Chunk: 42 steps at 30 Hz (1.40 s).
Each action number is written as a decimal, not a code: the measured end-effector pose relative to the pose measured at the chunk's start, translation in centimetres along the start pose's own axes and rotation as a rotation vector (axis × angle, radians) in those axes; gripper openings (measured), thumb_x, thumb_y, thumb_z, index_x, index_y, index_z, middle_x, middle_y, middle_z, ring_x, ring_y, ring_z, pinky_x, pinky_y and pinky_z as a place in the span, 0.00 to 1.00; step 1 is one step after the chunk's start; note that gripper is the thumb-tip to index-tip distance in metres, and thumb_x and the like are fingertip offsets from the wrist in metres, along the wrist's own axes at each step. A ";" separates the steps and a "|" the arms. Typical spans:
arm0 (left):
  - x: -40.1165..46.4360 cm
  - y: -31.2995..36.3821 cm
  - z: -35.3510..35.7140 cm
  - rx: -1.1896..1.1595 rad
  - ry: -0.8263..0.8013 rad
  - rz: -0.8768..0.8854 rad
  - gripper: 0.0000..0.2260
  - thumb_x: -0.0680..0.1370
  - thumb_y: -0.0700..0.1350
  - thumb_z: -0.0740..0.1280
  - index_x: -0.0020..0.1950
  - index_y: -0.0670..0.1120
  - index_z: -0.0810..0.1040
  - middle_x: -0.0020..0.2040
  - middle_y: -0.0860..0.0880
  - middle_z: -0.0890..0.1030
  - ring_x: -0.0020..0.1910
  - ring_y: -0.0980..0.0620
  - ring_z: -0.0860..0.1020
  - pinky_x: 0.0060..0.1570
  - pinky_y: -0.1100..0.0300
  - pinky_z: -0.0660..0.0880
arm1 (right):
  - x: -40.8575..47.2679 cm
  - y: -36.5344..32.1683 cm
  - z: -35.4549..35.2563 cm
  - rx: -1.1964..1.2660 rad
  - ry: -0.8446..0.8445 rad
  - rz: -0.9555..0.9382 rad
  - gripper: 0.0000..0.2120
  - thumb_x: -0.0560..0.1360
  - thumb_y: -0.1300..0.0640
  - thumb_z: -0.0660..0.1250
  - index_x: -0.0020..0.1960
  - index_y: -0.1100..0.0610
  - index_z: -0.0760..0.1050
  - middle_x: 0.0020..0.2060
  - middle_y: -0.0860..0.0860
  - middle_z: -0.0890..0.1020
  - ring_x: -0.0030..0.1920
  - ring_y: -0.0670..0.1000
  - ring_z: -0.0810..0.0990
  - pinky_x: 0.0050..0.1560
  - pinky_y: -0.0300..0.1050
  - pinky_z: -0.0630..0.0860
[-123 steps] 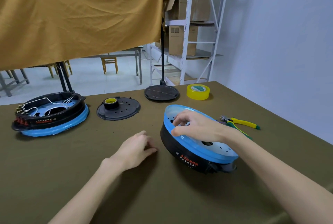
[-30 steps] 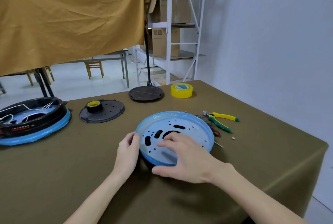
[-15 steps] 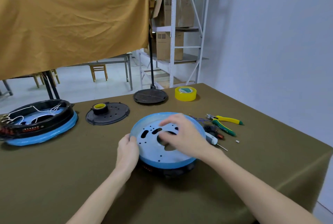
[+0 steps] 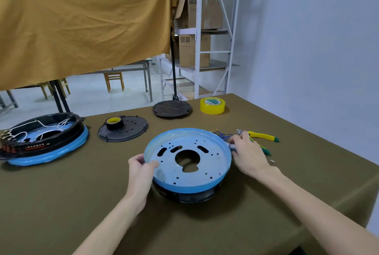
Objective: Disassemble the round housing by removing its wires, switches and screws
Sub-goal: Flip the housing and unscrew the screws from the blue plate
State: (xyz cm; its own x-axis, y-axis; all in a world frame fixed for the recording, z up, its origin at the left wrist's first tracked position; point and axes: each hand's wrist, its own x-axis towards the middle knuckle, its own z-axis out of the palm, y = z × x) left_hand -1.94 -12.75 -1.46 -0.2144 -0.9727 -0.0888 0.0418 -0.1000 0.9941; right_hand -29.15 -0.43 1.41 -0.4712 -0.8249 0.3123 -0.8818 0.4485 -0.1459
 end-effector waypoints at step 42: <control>5.5 1.6 -1.5 0.138 -0.581 -0.057 0.18 0.85 0.60 0.59 0.57 0.55 0.87 0.57 0.47 0.87 0.56 0.47 0.86 0.56 0.53 0.78 | 6.8 -20.3 -2.6 1.583 -0.004 -0.151 0.09 0.78 0.39 0.62 0.54 0.42 0.75 0.33 0.52 0.78 0.31 0.51 0.74 0.37 0.48 0.74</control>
State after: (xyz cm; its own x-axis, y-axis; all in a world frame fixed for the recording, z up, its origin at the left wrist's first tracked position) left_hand -1.56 -18.60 -0.41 -0.7125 -0.6890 -0.1328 -0.1046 -0.0829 0.9911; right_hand -14.45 -14.22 8.97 -0.3790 -0.8288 0.4115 -0.0458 -0.4274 -0.9029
